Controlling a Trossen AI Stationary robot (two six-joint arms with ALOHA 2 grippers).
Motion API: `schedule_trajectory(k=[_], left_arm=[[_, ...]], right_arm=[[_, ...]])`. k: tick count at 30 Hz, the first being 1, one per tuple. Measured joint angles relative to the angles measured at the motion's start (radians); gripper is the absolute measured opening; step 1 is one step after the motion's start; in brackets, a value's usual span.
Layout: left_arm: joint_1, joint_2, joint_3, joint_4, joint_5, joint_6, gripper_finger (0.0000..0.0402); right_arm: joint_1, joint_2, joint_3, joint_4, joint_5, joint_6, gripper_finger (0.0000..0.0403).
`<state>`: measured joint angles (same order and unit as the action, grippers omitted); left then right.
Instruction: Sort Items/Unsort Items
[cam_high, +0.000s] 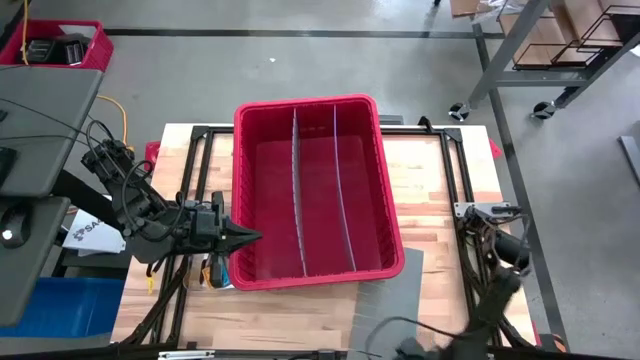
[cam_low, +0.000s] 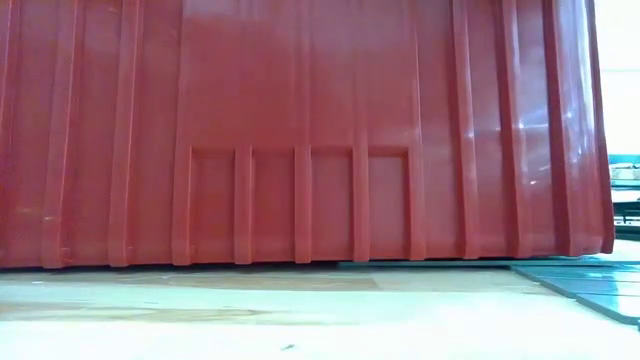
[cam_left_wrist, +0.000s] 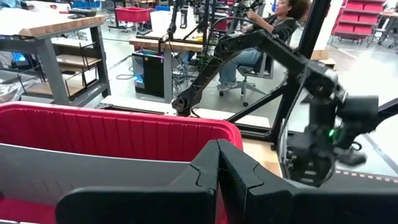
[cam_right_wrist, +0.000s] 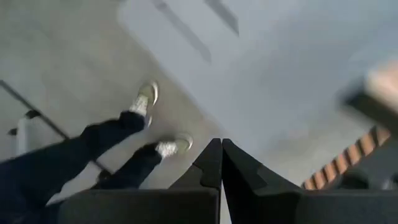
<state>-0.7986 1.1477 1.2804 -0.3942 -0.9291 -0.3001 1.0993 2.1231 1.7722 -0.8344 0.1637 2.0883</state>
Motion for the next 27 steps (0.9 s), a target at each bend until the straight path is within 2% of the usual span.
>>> schedule_trajectory(k=[3,6,15,18,21,27], left_arm=[[0.0,0.0,0.0,0.0,0.002,-0.001,0.0],[0.0,0.0,0.0,0.0,0.001,-0.013,0.0],[0.0,0.002,0.0,-0.001,0.006,-0.08,0.0],[0.002,0.002,0.0,-0.001,0.004,-0.124,0.0],[0.006,0.002,0.0,-0.001,0.004,-0.168,0.0],[0.006,0.003,0.0,-0.004,0.003,-0.196,0.0]], right_arm=[[0.055,-0.001,0.006,0.035,-0.008,0.019,0.0009],[0.079,-0.001,-0.028,0.057,-0.003,0.027,0.004],[0.096,-0.001,-0.225,0.27,0.03,0.106,0.0223],[0.103,0.0,-0.262,0.279,0.079,0.122,0.0264],[0.109,0.0,-0.305,0.332,0.145,0.133,0.0279],[0.118,-0.006,-0.424,0.5,0.217,0.142,0.0281]])
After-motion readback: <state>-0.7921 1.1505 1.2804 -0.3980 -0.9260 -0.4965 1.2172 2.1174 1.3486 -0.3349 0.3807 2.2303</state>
